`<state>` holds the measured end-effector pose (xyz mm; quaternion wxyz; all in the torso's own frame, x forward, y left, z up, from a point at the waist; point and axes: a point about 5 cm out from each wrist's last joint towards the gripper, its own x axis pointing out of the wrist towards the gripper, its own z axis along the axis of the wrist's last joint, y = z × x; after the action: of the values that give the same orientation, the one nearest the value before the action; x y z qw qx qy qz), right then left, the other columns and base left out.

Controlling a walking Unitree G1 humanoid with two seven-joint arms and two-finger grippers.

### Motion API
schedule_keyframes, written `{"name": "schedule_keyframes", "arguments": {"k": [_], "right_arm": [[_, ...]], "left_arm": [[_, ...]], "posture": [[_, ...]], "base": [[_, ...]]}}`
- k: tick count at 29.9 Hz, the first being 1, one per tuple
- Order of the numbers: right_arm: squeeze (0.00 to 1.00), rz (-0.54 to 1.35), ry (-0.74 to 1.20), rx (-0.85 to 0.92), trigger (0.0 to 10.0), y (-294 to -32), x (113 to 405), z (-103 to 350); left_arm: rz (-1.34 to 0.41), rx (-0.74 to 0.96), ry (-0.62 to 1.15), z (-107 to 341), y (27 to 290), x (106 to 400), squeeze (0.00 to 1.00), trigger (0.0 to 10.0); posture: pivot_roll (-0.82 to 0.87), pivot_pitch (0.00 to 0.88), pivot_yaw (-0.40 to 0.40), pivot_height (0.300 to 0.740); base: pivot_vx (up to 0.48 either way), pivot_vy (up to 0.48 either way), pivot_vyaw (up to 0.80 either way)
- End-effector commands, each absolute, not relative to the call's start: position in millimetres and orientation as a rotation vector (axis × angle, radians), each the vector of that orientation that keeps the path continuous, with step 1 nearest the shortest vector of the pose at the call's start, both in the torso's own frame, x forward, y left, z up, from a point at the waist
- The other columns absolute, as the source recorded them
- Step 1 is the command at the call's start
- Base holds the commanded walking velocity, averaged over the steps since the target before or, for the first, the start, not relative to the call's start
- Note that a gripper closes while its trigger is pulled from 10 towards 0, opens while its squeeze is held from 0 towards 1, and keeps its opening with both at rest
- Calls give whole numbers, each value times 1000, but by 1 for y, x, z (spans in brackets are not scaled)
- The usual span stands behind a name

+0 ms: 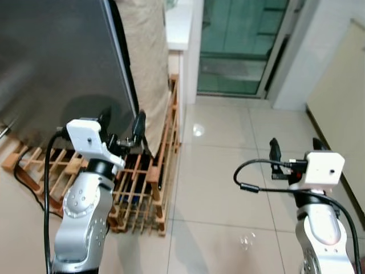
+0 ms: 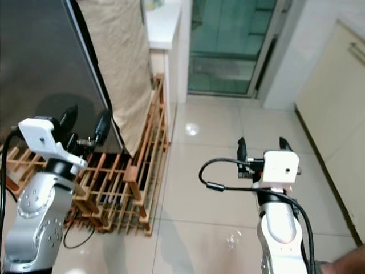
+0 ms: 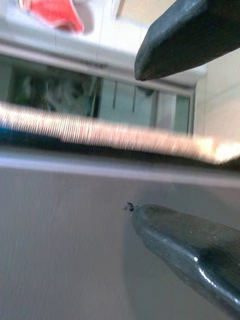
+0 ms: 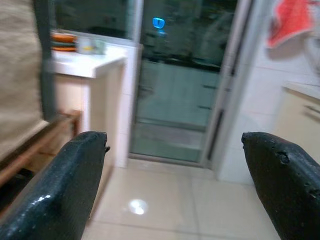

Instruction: Restocking fridge

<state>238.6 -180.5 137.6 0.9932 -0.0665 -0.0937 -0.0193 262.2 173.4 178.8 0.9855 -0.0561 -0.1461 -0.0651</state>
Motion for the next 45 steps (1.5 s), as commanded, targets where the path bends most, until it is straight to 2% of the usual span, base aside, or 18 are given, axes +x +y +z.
{"name": "schedule_keyframes", "arguments": {"k": [1,12,15,20,27,45], "right_arm": [[0,-63,-146,-155,10000,-190,234,130],[0,-43,-107,-159,10000,-190,236,119],[0,-39,-97,-155,10000,-189,236,117],[0,-42,-62,-113,10000,-191,242,111],[0,-28,-62,-96,10000,-188,252,113],[0,-22,-32,-111,10000,-190,249,107]], "left_arm": [[-132,-118,-276,176,171,265,0,10000],[-55,-150,-222,171,180,272,0,10000],[-88,-140,-185,168,175,278,0,10000],[-196,-115,-129,171,148,311,0,10000],[-123,-145,-75,174,142,346,0,10000],[-186,-219,-138,193,117,361,0,10000]], "posture": [[-45,0,36,740],[-50,0,38,740],[-49,0,38,740],[-45,0,34,740],[-60,0,34,740],[-85,0,35,740]], "base": [[0,0,0],[0,0,0],[0,0,0],[0,0,0],[0,0,0],[0,0,0]]}}
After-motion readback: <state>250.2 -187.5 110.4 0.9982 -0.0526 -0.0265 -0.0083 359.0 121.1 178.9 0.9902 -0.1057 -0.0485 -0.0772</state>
